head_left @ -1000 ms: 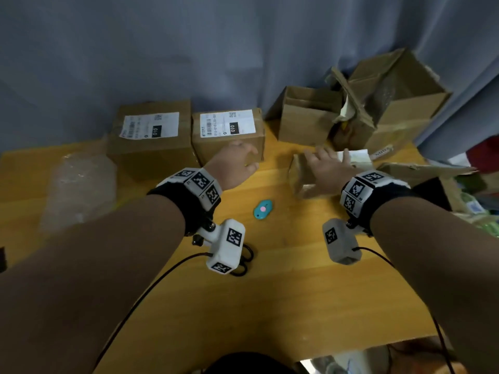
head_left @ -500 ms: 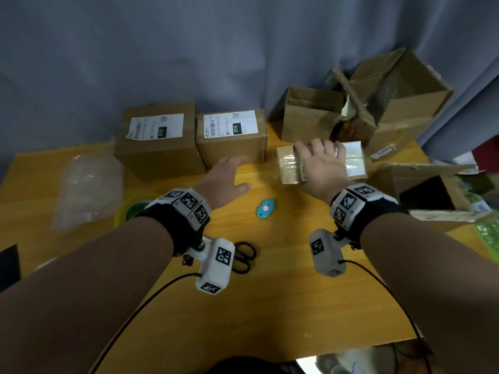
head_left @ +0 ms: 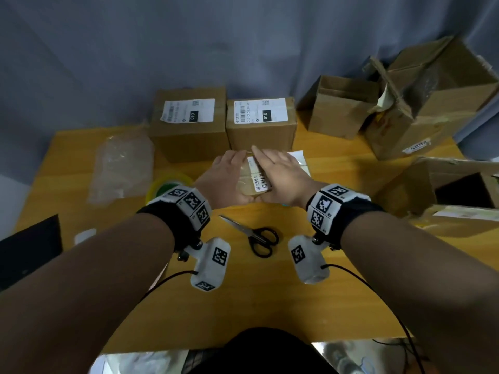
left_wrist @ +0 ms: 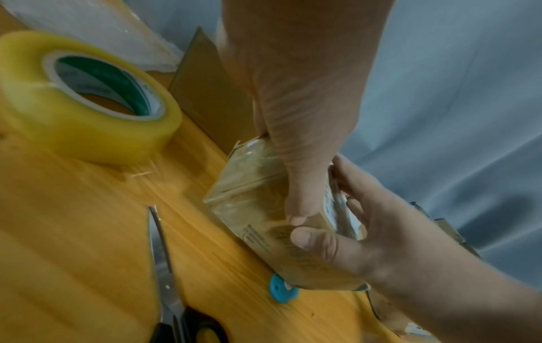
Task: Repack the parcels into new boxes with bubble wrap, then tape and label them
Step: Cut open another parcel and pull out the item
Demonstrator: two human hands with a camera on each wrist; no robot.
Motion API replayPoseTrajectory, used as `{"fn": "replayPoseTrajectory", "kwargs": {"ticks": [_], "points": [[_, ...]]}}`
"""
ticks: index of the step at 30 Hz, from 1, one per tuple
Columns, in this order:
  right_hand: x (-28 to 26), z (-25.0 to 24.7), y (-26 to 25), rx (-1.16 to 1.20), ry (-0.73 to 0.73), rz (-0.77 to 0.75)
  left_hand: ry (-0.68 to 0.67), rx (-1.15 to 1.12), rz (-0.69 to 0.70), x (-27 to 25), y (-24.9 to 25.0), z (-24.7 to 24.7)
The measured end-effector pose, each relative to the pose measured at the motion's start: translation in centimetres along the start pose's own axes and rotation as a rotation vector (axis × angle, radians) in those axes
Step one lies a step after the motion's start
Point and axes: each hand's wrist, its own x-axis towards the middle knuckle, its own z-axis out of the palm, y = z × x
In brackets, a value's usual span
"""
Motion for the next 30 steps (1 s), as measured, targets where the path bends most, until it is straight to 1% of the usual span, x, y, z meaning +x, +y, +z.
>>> {"fn": "replayPoseTrajectory", "kwargs": {"ticks": [2,3,6,8,10,11,13,14,16,17,19,22,25,28,30], "points": [[0.0,0.9,0.4,0.027,-0.001,0.006,-0.022,-0.052,0.001,0.4,-0.9,0.4],[-0.1,1.4,0.7,0.051,0.016,0.034,-0.040,-0.080,-0.007,0.6,-1.2,0.6],[-0.4,2.5,1.9,0.086,0.095,0.176,-0.058,-0.151,-0.051,1.1,-2.2,0.9],[-0.5,3.0,2.9,0.123,0.162,0.276,-0.032,-0.199,-0.088,1.2,-3.1,1.0],[-0.5,3.1,3.6,0.204,0.198,0.375,0.000,-0.234,-0.115,1.1,-4.3,0.9],[-0.4,3.2,4.0,0.251,0.183,0.427,0.005,-0.236,-0.124,1.0,-4.8,0.9],[0.0,3.5,4.8,0.308,0.062,0.508,-0.006,-0.217,-0.136,1.1,-5.8,0.7],[0.2,3.8,5.2,0.291,-0.029,0.520,-0.018,-0.202,-0.139,1.1,-6.1,0.7],[0.6,4.4,5.7,0.171,-0.204,0.485,-0.040,-0.179,-0.141,1.3,-6.5,1.0],[0.8,4.6,5.8,0.112,-0.263,0.457,-0.048,-0.175,-0.138,1.4,-6.5,1.2],[0.9,5.0,5.7,0.022,-0.323,0.409,-0.058,-0.176,-0.132,1.5,-6.5,1.4],[0.8,5.9,6.0,-0.057,-0.308,0.391,-0.087,-0.168,-0.116,1.8,-6.5,1.3],[0.6,6.3,6.4,-0.046,-0.256,0.443,-0.138,-0.086,-0.107,2.1,-6.7,1.1],[0.1,5.9,6.9,-0.070,-0.223,0.491,-0.165,0.029,-0.131,2.2,-7.2,0.9],[-0.2,5.0,7.2,-0.076,-0.139,0.532,-0.180,0.091,-0.135,2.4,-7.2,0.7]]}}
